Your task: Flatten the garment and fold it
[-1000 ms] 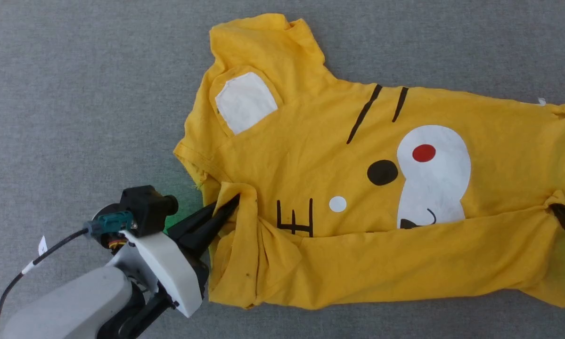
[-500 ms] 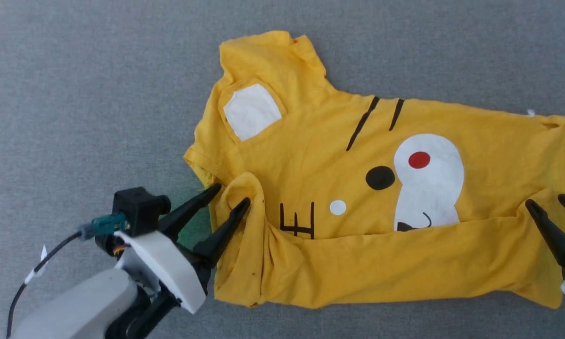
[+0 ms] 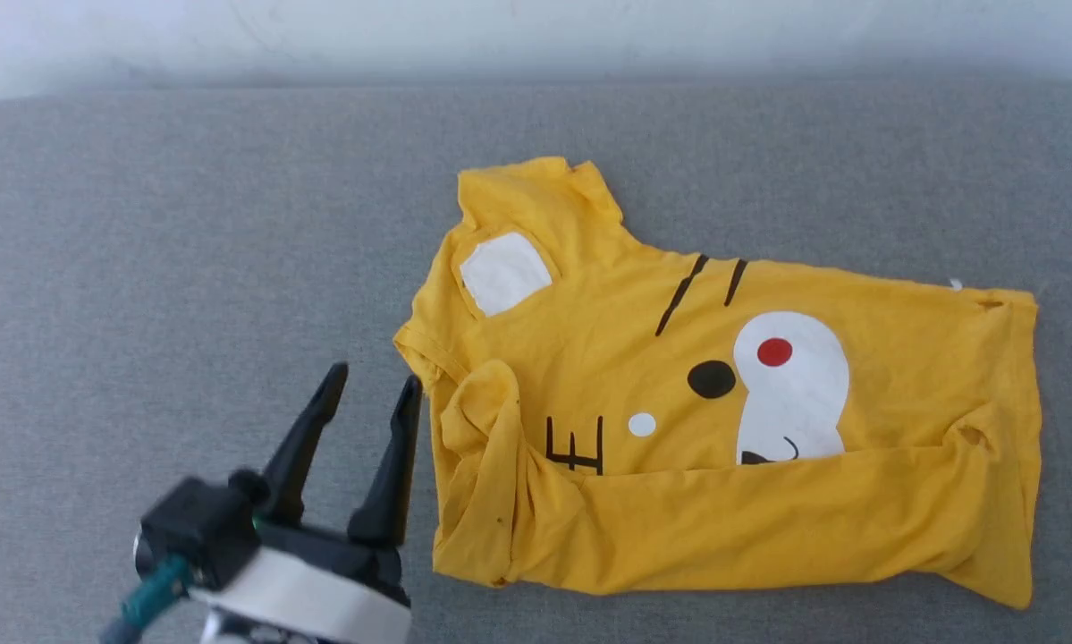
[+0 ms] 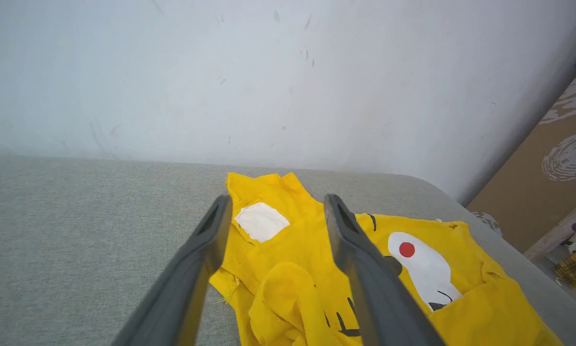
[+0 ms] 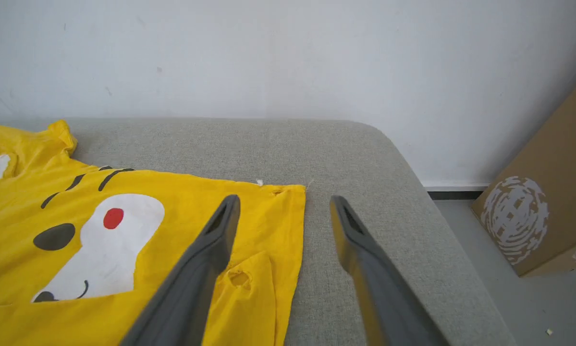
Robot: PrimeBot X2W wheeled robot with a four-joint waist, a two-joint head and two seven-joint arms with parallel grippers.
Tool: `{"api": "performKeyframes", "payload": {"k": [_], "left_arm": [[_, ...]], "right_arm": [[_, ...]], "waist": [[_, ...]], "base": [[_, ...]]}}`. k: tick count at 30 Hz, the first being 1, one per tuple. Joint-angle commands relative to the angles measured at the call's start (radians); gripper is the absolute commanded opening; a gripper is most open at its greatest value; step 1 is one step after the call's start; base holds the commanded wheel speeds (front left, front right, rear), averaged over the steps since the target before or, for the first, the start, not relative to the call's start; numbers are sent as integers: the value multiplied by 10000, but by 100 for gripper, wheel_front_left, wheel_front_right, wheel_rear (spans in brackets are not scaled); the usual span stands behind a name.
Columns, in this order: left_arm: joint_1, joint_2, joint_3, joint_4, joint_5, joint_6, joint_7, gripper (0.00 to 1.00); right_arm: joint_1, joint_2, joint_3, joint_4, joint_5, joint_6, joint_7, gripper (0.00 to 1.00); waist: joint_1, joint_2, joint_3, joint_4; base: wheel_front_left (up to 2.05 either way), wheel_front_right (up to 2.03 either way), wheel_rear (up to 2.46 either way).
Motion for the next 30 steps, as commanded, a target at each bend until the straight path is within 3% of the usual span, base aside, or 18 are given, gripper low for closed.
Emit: {"api": "performKeyframes", "payload": {"k": [1, 5, 10, 16, 22, 30], "left_arm": [[622, -445, 388, -192, 599, 96, -45, 100], [2124, -1621, 1336, -271, 1711, 83, -45, 100], [3243, -2460, 1600, 470, 2291, -590, -46, 100], [3116, -2532, 1483, 1151, 2239, -1171, 116, 100], [2286, -2359, 867, 1457, 1885, -1699, 1845, 100], [1491, -2291, 563, 2467, 1602, -1444, 3933, 100]], "right_arm": [[175, 473, -105, -350, -496, -9, -166, 100], [556, 1570, -141, -902, -1504, -9, -552, 100], [1035, 2230, -27, -938, -1972, -9, -728, 100], [1114, 2365, 84, -956, -2161, -9, -622, 100], [1059, 2398, 179, -1054, -2180, -9, -429, 100], [886, 2393, 326, -1017, -2054, -9, -325, 100]], "waist": [[2, 0, -465, 155], [2, 0, -712, 171], [2, 0, -1003, 253], [2, 0, -1125, 277], [2, 0, -885, 288], [2, 0, -241, 50]], "base": [[0, 0, 0], [0, 0, 0], [0, 0, 0], [0, 0, 0], [0, 0, 0], [0, 0, 0]]}}
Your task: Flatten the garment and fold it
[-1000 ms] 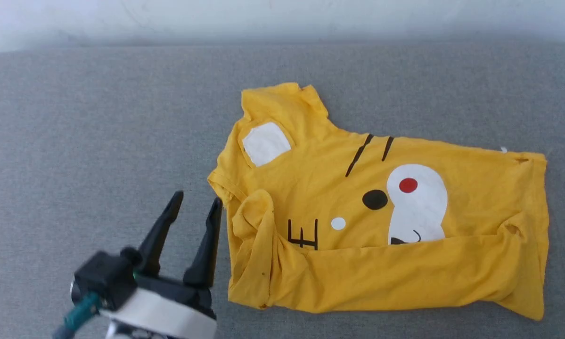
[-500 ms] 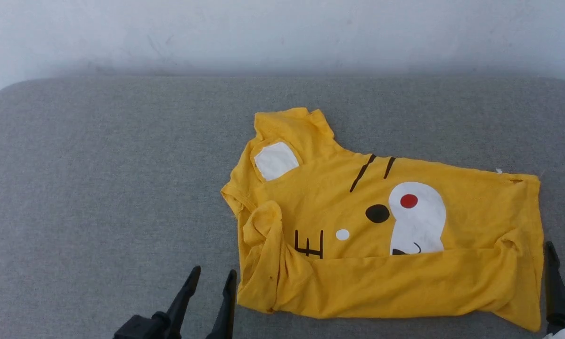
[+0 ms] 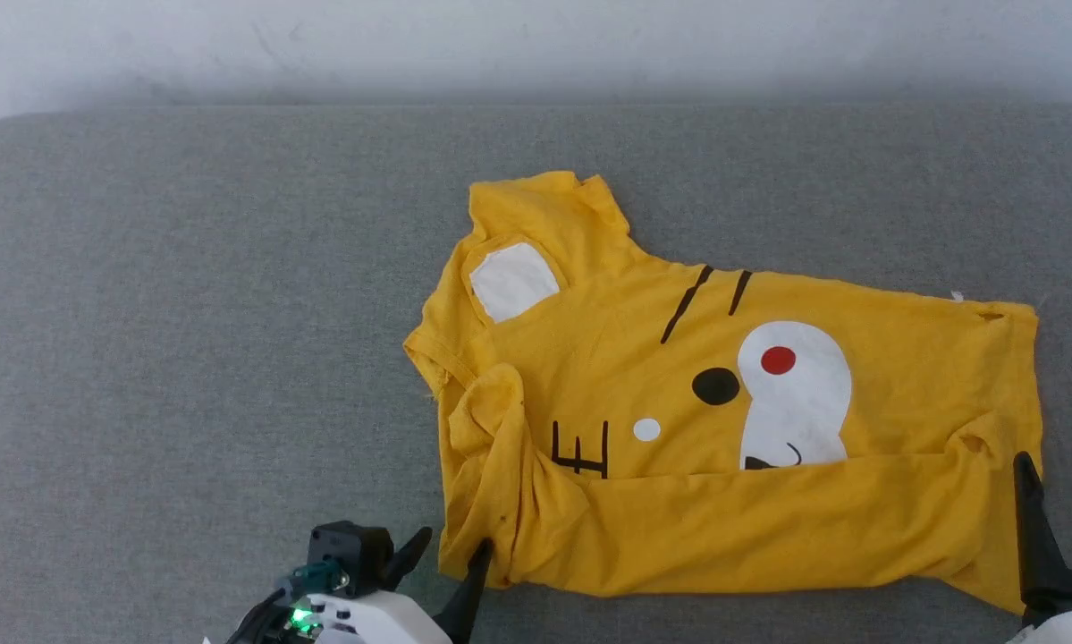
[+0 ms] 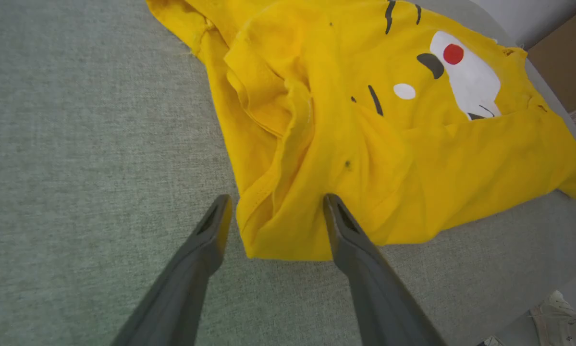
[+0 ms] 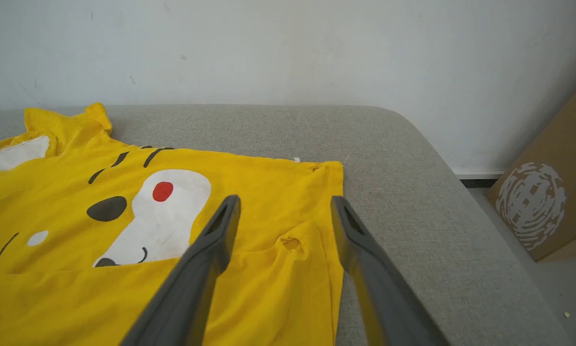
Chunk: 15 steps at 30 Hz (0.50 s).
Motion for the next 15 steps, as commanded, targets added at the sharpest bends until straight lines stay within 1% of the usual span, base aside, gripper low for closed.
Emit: {"api": "performKeyframes", "payload": {"k": [1, 4, 7, 8, 9, 11, 13, 15], "left_arm": [[-198, 16, 46, 83, -76, 95, 108, 100], [-339, -49, 168, 277, -220, 250, 326, 100], [-436, -130, 166, 560, -475, 271, 717, 100], [-454, -156, 125, 680, -592, 263, 942, 95], [-469, -184, 91, 792, -705, 265, 1157, 67], [-516, -228, 43, 973, -869, 260, 1466, 0], [-550, -285, 33, 1037, -998, 231, 1592, 0], [-516, -387, 169, 972, -1085, 335, 1443, 0]], "right_arm": [[-133, 9, 24, -22, 62, -11, 20, 100], [-224, -13, 20, 6, 96, -11, 5, 100], [-298, -38, 17, 35, 127, -11, -6, 100], [-318, -45, 13, 40, 137, -11, -12, 100], [-334, -53, 10, 45, 144, -11, -18, 100], [-380, -79, 11, 61, 153, -11, -7, 100], [-439, -155, 50, 83, 152, -11, 44, 100], [-517, -261, 79, 79, 175, -11, 130, 100]], "waist": [[-1, 0, 241, -143], [-1, 0, 444, -225], [-1, 0, 598, -274], [-1, 0, 637, -285], [-1, 0, 670, -297], [-1, 0, 735, -318], [-1, 0, 785, -322], [-1, 0, 820, -317]], "base": [[0, 0, 0], [0, 0, 0], [0, 0, 0], [0, 0, 0], [0, 0, 0], [0, 0, 0], [0, 0, 0], [0, 0, 0]]}}
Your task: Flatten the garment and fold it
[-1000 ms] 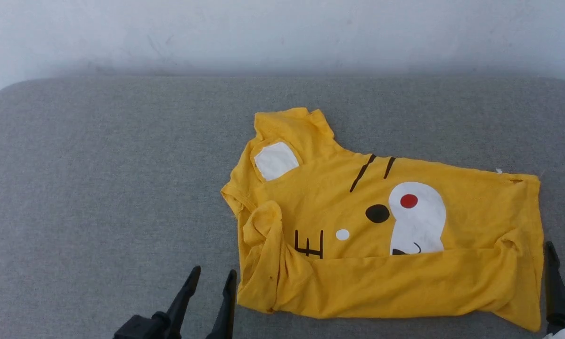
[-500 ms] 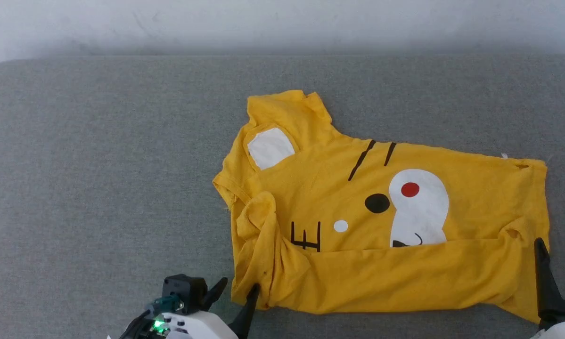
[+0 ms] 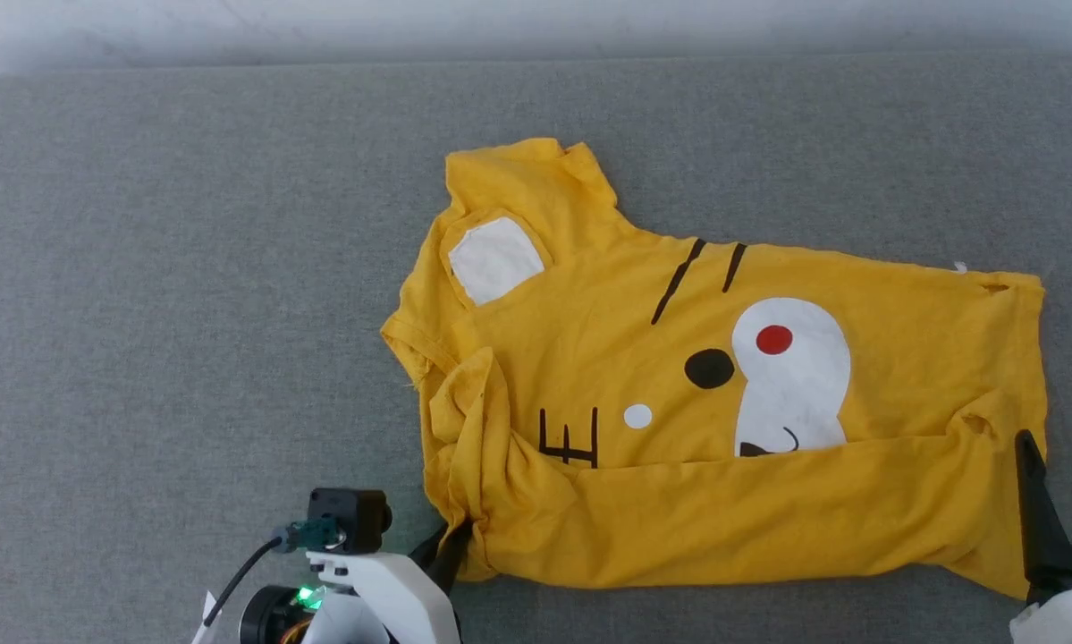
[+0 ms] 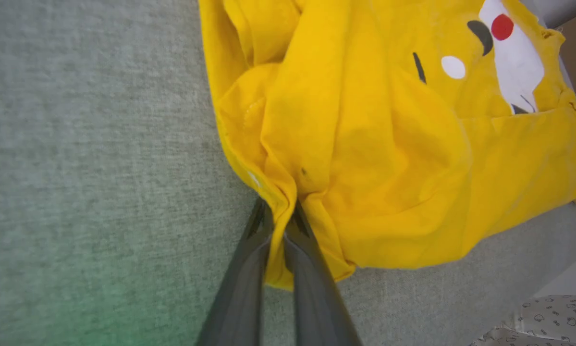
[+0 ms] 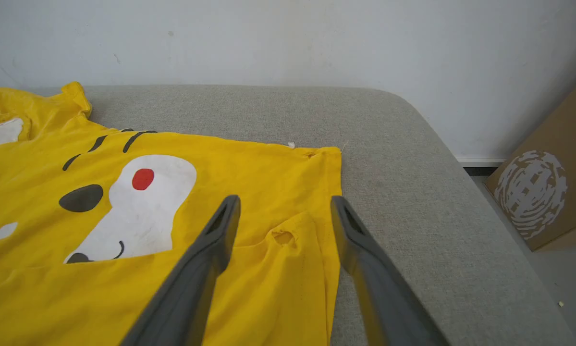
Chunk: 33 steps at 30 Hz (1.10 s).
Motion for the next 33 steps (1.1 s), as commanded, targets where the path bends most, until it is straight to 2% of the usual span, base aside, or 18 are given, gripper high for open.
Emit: {"api": "performKeyframes", "payload": {"k": [1, 5, 10, 13, 22, 23, 24, 25, 29, 33], "left_arm": [[187, -92, -68, 284, -80, 98, 65, 0], [403, -92, 181, 7, -192, 152, -327, 0], [569, -43, 273, -474, -142, 273, -549, 0], [533, -39, 277, -683, -99, 312, -587, 0], [318, -9, 268, -931, -70, 332, -522, 0], [305, 3, 279, -943, -70, 337, -523, 0], [290, 9, 294, -956, -69, 346, -531, 0], [278, 13, 308, -968, -72, 354, -539, 0], [274, -17, 385, -1005, -141, 370, -619, 0], [373, -65, 595, -1165, -361, 351, -799, 0]], "right_arm": [[-201, -106, -15, -14, 78, -11, 64, 100], [-369, -408, -124, 15, 434, -11, 650, 100], [35, -732, -605, 356, 777, -11, 2392, 100], [338, -798, -773, 595, 862, -11, 3074, 100], [324, -596, -436, 1642, 1284, -11, 3633, 100], [311, -551, -441, 1781, 1357, -11, 3770, 89], [303, -534, -409, 1875, 1416, -11, 3907, 24], [283, -500, -414, 1937, 1490, -11, 4005, 0], [163, -439, -515, 1924, 1690, -11, 4182, 0], [30, -674, -671, 1559, 1722, -11, 4007, 0]], "waist": [[-1, 0, 32, 0], [-1, 0, 135, 28], [-1, 0, 330, 151], [-1, 0, 462, 234], [-1, 0, 657, 333], [-1, 0, 666, 341], [-1, 0, 675, 351], [-1, 0, 685, 359], [-1, 0, 690, 367], [-1, 0, 513, 343]], "base": [[0, 0, 0], [0, 0, 0], [0, 0, 0], [0, 0, 0], [0, 0, 0], [0, 0, 0], [0, 0, 0], [0, 0, 0], [0, 0, 0], [0, 0, 0]]}}
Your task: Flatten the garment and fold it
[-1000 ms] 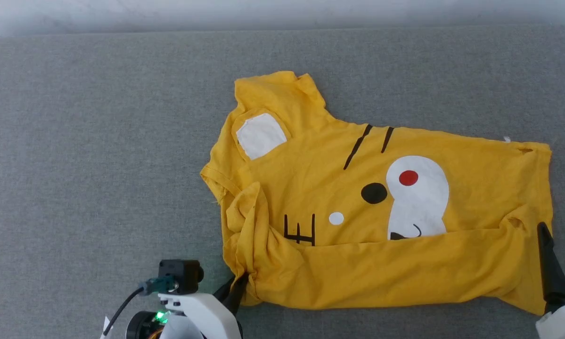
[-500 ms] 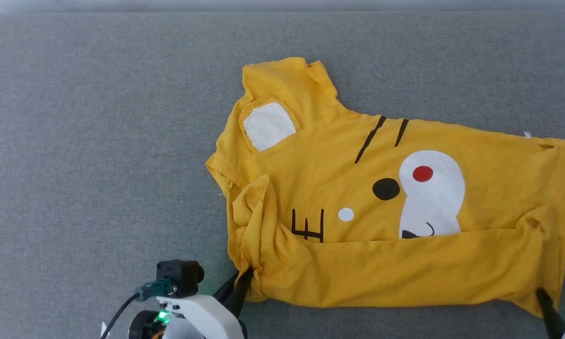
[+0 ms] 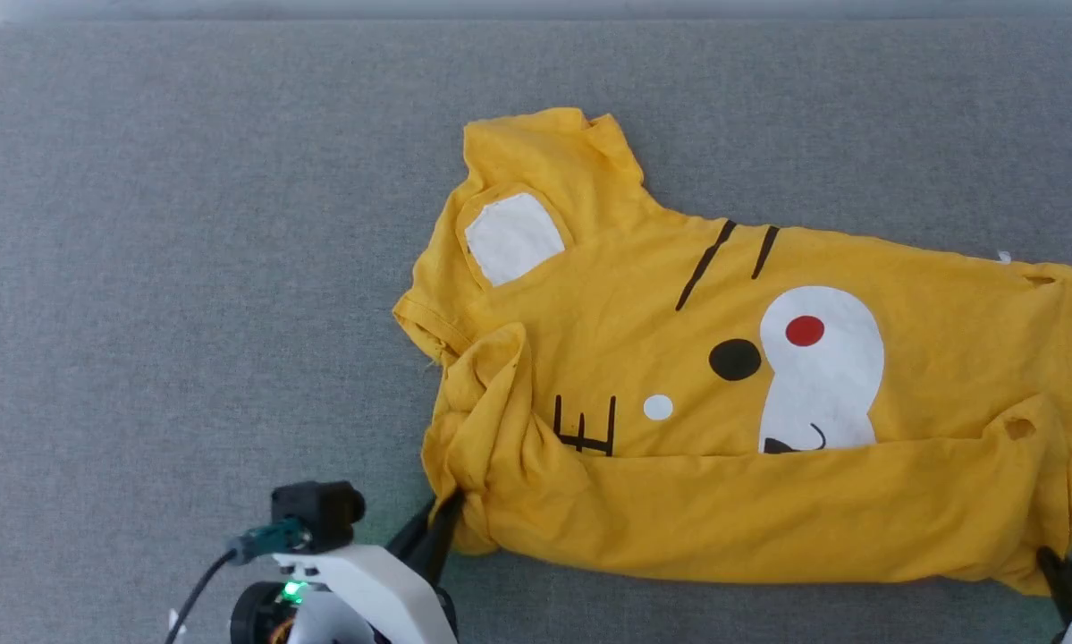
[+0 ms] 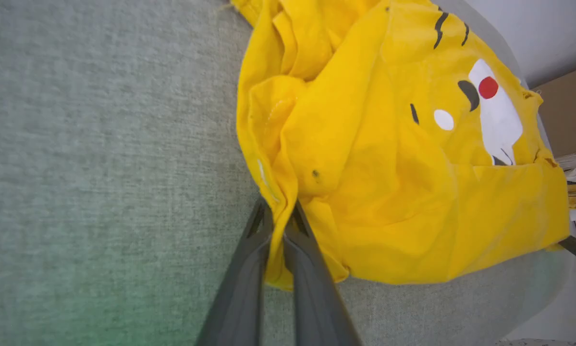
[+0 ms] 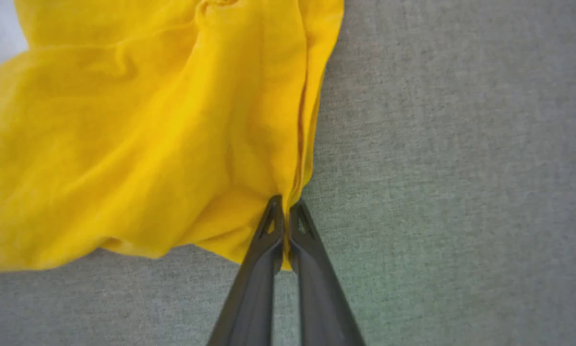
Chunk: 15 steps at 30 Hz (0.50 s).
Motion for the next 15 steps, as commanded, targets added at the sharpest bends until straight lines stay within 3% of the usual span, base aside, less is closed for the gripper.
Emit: {"api": "performKeyframes", "payload": {"k": [1, 8, 15], "left_arm": [[-6, 51, 251, -76, -93, 131, -132, 0], [647, 504, 810, -1157, -506, 264, -116, 0], [1878, 964, 741, -2262, -1068, 508, 642, 0]], "right_arm": [[-158, -128, -106, -104, 119, -25, -37, 0], [-11, -496, -390, -1267, 607, -25, 456, 0], [788, -344, -620, -1867, 965, -25, 1393, 0]], "waist": [[-1, 0, -152, -23], [-1, 0, -658, -39], [-1, 0, -883, -17]], "base": [[0, 0, 0], [0, 0, 0], [0, 0, 0]]}}
